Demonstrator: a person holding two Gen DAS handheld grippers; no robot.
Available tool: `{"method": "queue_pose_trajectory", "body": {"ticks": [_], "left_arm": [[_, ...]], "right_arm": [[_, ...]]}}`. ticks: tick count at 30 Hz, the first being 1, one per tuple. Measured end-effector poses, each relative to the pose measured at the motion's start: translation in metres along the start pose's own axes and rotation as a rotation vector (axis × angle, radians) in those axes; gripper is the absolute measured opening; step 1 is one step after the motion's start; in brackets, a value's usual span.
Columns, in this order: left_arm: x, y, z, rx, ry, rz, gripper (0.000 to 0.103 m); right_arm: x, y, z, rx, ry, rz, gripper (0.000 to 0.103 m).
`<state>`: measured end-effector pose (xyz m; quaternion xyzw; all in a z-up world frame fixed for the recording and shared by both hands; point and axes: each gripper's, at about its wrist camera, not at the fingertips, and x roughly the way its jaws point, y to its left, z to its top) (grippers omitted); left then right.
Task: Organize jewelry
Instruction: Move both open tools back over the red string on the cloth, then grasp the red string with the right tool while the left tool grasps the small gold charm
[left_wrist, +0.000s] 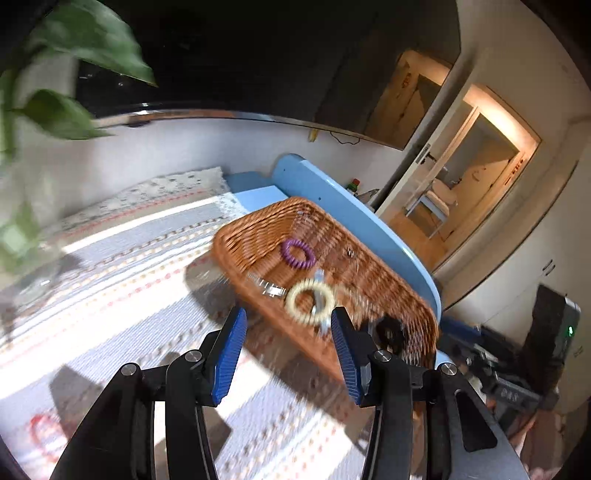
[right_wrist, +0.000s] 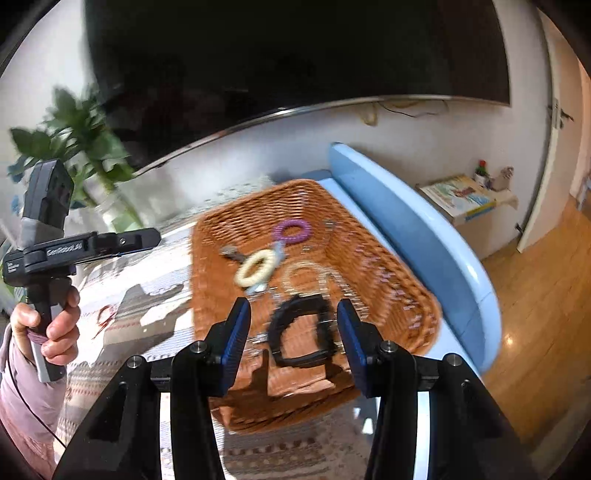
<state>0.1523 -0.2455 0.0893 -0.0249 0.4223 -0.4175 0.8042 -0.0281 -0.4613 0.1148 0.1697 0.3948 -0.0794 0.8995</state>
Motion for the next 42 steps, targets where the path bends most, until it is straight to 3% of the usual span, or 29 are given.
{"method": "queue_pose_trajectory", "body": {"ticks": [6, 16, 20, 25, 29, 33, 42], "left_arm": [[-0.084, 0.021, -0.045, 0.003, -0.056, 0.110, 0.049], [-0.217, 0.096, -0.132, -0.140, -0.182, 0.339, 0.049], [-0.250, 0.120, -0.162, -0.197, -0.202, 0.376, 0.049], [-0.265, 0.134, -0.193, -0.229, -0.197, 0.400, 0.049], [-0.265, 0.135, -0.213, -0.204, -0.146, 0.431, 0.049], [-0.247, 0.128, -0.233, -0.185, -0.087, 0.394, 0.049], [-0.186, 0.111, -0.281, -0.261, 0.025, 0.282, 0.049]], "right_arm": [[-0.004, 0.049, -0.010, -0.089, 0.015, 0.069, 0.052], [-0.001, 0.126, -0.029, -0.201, 0.029, 0.162, 0.052], [0.002, 0.153, -0.033, -0.237, 0.042, 0.184, 0.052], [0.011, 0.178, -0.036, -0.254, 0.071, 0.222, 0.052], [0.021, 0.198, -0.037, -0.263, 0.104, 0.252, 0.052], [0.032, 0.215, -0.037, -0.293, 0.132, 0.253, 0.052], [0.079, 0.254, -0.040, -0.311, 0.226, 0.292, 0.052]]}}
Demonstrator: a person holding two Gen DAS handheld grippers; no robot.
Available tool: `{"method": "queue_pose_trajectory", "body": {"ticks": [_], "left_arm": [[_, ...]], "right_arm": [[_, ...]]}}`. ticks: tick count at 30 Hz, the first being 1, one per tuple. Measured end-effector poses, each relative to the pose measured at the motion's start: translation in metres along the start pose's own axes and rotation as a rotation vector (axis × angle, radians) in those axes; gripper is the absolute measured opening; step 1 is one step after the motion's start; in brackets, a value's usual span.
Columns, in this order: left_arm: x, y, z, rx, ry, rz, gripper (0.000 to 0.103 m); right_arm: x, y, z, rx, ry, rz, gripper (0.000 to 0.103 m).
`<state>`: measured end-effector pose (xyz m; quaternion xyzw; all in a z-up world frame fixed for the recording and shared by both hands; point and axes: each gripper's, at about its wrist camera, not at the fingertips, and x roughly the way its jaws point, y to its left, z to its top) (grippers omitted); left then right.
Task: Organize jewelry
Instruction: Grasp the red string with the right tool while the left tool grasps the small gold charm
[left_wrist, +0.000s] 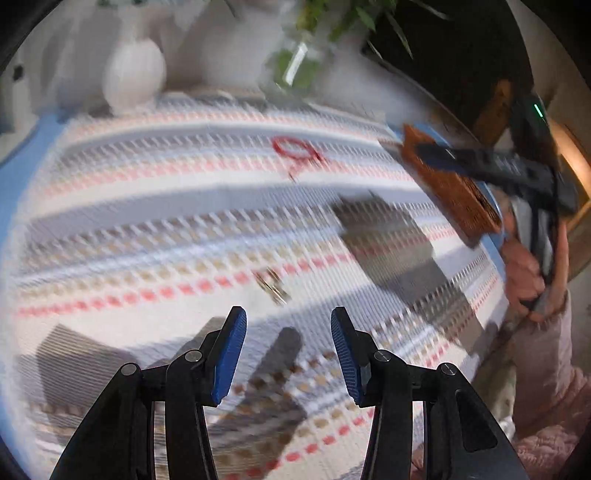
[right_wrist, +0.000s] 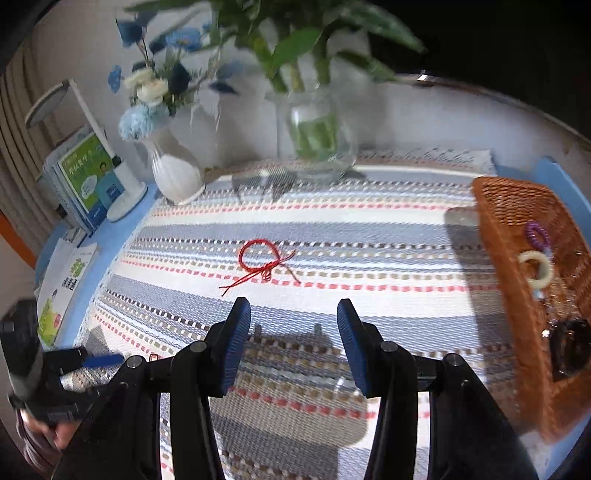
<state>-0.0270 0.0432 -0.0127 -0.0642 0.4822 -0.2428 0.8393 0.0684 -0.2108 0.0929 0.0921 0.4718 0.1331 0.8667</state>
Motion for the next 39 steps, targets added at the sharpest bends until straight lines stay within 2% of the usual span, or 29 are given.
{"method": "queue_pose_trajectory", "body": {"ticks": [6, 8, 11, 15, 17, 20, 25, 28, 30, 31, 33, 37, 39], "left_arm": [[0.008, -0.012, -0.002, 0.011, -0.034, 0.031, 0.049], [0.009, -0.016, -0.002, 0.021, -0.045, 0.055, 0.049], [0.013, -0.025, -0.003, 0.046, -0.067, 0.102, 0.049], [0.014, -0.036, -0.006, 0.101, -0.077, 0.158, 0.049], [0.013, -0.035, -0.007, 0.096, -0.086, 0.159, 0.048], [0.009, -0.032, -0.010, 0.079, -0.102, 0.144, 0.048], [0.006, -0.029, -0.010, 0.056, -0.106, 0.127, 0.047], [0.005, -0.024, -0.009, 0.022, -0.107, 0.091, 0.047], [0.006, -0.021, -0.007, 0.004, -0.110, 0.100, 0.038], [0.006, -0.022, -0.006, 0.004, -0.109, 0.115, 0.035], [0.008, -0.024, -0.004, -0.001, -0.109, 0.139, 0.027], [0.015, -0.031, 0.005, -0.020, -0.106, 0.178, 0.024], [0.019, -0.033, 0.009, -0.018, -0.111, 0.236, 0.010]], "right_arm": [[0.045, 0.009, 0.015, 0.026, 0.084, 0.052, 0.052], [0.059, 0.011, 0.023, 0.032, 0.096, 0.052, 0.049], [0.087, 0.012, 0.043, 0.023, 0.116, 0.031, 0.039], [0.124, 0.011, 0.058, -0.011, 0.150, 0.021, 0.037], [0.140, 0.018, 0.062, -0.101, 0.161, 0.022, 0.037], [0.157, 0.027, 0.060, -0.222, 0.159, -0.026, 0.037], [0.163, 0.031, 0.057, -0.283, 0.110, -0.032, 0.034], [0.164, 0.039, 0.052, -0.338, 0.080, -0.085, 0.032], [0.164, 0.046, 0.048, -0.373, 0.067, -0.101, 0.025], [0.162, 0.048, 0.047, -0.382, 0.066, -0.099, 0.015], [0.161, 0.053, 0.043, -0.412, 0.062, -0.097, 0.009], [0.159, 0.057, 0.039, -0.442, 0.052, -0.114, 0.006], [0.159, 0.054, 0.039, -0.429, 0.053, -0.102, 0.004]]}}
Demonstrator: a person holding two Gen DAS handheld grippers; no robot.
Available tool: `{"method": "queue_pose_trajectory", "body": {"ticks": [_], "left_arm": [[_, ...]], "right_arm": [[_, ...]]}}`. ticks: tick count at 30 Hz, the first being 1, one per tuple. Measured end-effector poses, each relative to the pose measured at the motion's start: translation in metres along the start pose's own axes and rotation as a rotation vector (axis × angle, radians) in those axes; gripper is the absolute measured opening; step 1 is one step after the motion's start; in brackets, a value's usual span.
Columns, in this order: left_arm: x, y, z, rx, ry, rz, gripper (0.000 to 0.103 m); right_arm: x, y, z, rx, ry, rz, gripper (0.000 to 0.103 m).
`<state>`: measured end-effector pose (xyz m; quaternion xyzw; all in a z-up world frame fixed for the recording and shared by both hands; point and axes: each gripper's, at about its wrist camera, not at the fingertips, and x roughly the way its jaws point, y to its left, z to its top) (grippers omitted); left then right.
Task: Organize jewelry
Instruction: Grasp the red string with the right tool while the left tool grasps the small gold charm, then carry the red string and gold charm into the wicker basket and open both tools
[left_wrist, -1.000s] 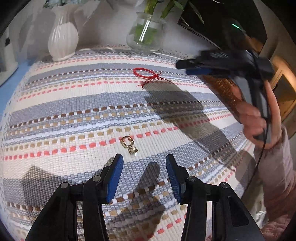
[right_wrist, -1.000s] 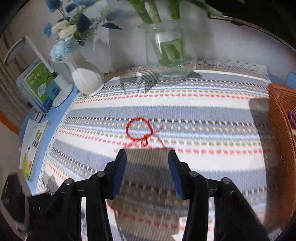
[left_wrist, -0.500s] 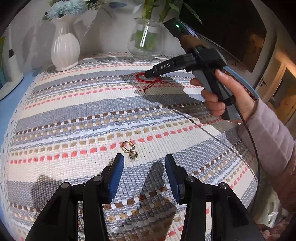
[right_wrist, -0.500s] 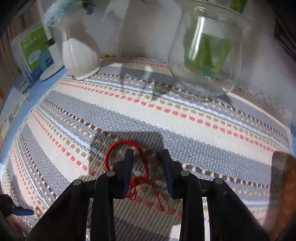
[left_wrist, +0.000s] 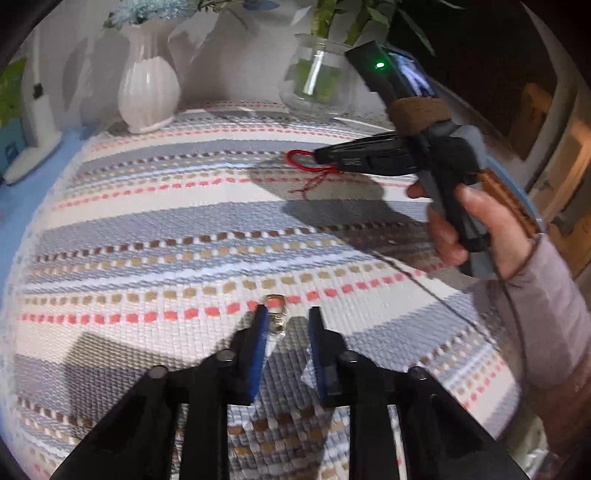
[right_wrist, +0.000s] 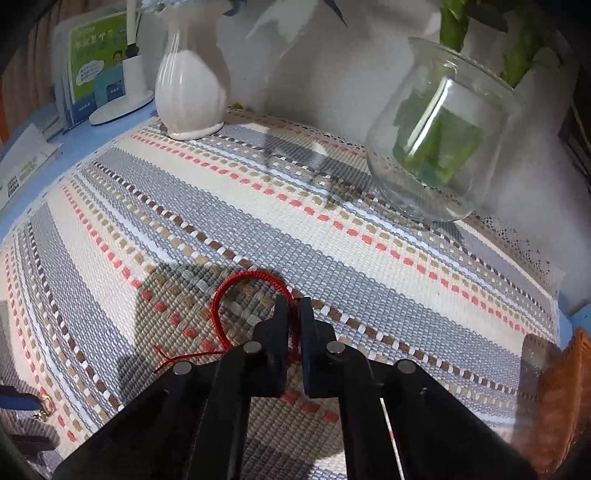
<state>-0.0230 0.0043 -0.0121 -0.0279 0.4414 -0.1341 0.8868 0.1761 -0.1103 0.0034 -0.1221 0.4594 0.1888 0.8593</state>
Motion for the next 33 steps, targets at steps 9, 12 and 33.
{"method": "queue_pose_trajectory", "body": {"ticks": [9, 12, 33], "left_arm": [[-0.008, -0.004, -0.004, -0.004, -0.026, -0.014, 0.010], [-0.019, -0.009, -0.001, 0.010, -0.048, -0.037, 0.010], [-0.041, -0.092, 0.096, 0.079, -0.025, -0.503, 0.010]], "right_arm": [[-0.015, -0.026, -0.005, 0.138, -0.032, 0.122, 0.004], [-0.028, -0.039, -0.011, 0.204, -0.044, 0.162, 0.004], [-0.225, -0.159, -0.097, 0.443, -0.235, -0.041, 0.004]]}}
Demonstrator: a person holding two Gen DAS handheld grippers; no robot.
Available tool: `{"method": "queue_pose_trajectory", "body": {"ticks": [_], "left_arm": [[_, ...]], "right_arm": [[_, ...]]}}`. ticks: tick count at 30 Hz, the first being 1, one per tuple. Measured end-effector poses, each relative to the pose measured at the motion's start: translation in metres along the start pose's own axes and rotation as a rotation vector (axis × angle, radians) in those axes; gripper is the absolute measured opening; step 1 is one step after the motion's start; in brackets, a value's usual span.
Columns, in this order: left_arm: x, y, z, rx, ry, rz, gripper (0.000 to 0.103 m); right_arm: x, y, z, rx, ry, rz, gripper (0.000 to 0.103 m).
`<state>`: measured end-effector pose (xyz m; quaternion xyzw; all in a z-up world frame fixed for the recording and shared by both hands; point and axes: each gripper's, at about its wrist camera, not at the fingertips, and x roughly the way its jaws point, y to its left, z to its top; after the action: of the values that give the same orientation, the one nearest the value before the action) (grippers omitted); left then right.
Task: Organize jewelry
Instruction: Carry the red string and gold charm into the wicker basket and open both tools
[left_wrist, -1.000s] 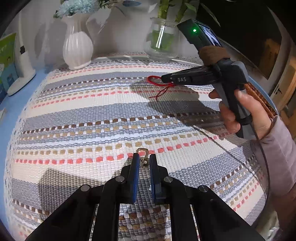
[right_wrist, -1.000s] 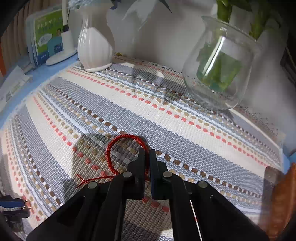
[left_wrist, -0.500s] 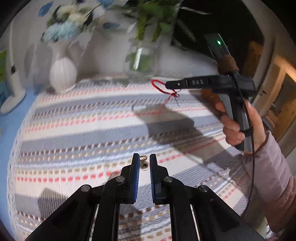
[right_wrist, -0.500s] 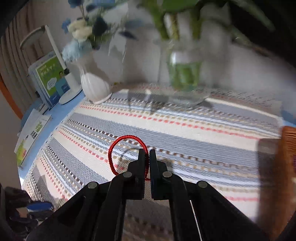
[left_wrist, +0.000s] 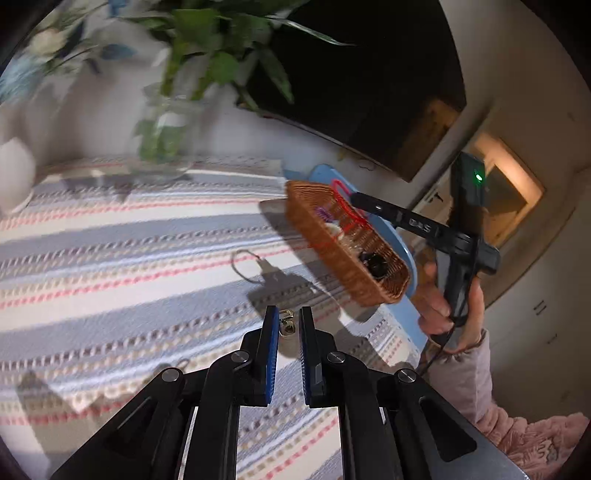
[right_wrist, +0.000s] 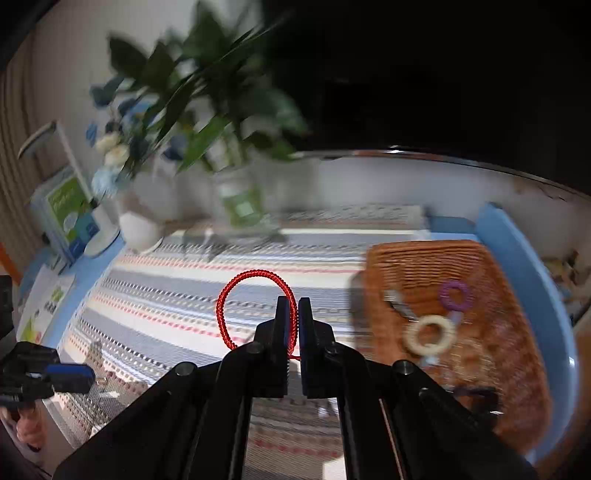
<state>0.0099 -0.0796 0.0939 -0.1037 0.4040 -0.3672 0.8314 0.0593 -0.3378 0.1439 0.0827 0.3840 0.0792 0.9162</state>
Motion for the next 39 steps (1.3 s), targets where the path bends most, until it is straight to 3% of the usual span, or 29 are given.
{"method": "queue_pose_trajectory", "body": {"ticks": [3, 7, 13, 18, 21, 24, 28, 29, 30, 31, 32, 33, 34, 36, 39], "left_arm": [[0.023, -0.021, 0.016, 0.063, 0.021, 0.014, 0.010], [0.070, -0.054, 0.044, 0.114, 0.068, -0.031, 0.010], [0.150, -0.100, 0.098, 0.184, 0.078, -0.107, 0.010], [0.223, -0.109, 0.120, 0.177, 0.155, -0.103, 0.010], [0.263, -0.105, 0.123, 0.180, 0.183, -0.047, 0.010], [0.282, -0.102, 0.123, 0.199, 0.192, 0.006, 0.010], [0.291, -0.101, 0.122, 0.199, 0.182, 0.016, 0.011], [0.288, -0.101, 0.122, 0.197, 0.174, 0.011, 0.013], [0.285, -0.102, 0.121, 0.197, 0.167, 0.001, 0.025], [0.281, -0.103, 0.121, 0.198, 0.161, -0.006, 0.035], [0.276, -0.103, 0.120, 0.195, 0.151, -0.001, 0.057], [0.270, -0.103, 0.119, 0.189, 0.139, 0.008, 0.065], [0.266, -0.103, 0.119, 0.187, 0.133, 0.012, 0.065], [0.257, -0.103, 0.117, 0.179, 0.143, 0.026, 0.065], [0.238, -0.101, 0.108, 0.184, 0.161, 0.072, 0.065]], "right_arm": [[-0.020, -0.034, -0.002, 0.052, -0.027, -0.052, 0.004], [-0.036, -0.082, -0.006, 0.133, -0.036, -0.114, 0.004], [-0.044, -0.129, -0.002, 0.203, -0.032, -0.167, 0.004], [-0.027, -0.163, -0.010, 0.262, 0.017, -0.251, 0.004], [-0.002, -0.185, -0.019, 0.301, 0.108, -0.288, 0.004], [0.017, -0.198, -0.028, 0.320, 0.175, -0.321, 0.004], [0.020, -0.199, -0.030, 0.322, 0.171, -0.315, 0.004], [0.019, -0.198, -0.029, 0.321, 0.163, -0.317, 0.005], [0.018, -0.197, -0.028, 0.320, 0.155, -0.320, 0.006], [0.016, -0.195, -0.027, 0.319, 0.146, -0.320, 0.008], [0.014, -0.195, -0.026, 0.322, 0.142, -0.318, 0.012], [0.011, -0.194, -0.026, 0.332, 0.138, -0.309, 0.029], [0.009, -0.191, -0.025, 0.336, 0.133, -0.304, 0.049], [-0.002, -0.184, -0.025, 0.336, 0.096, -0.305, 0.062], [-0.016, -0.170, -0.024, 0.312, 0.074, -0.332, 0.063]]}}
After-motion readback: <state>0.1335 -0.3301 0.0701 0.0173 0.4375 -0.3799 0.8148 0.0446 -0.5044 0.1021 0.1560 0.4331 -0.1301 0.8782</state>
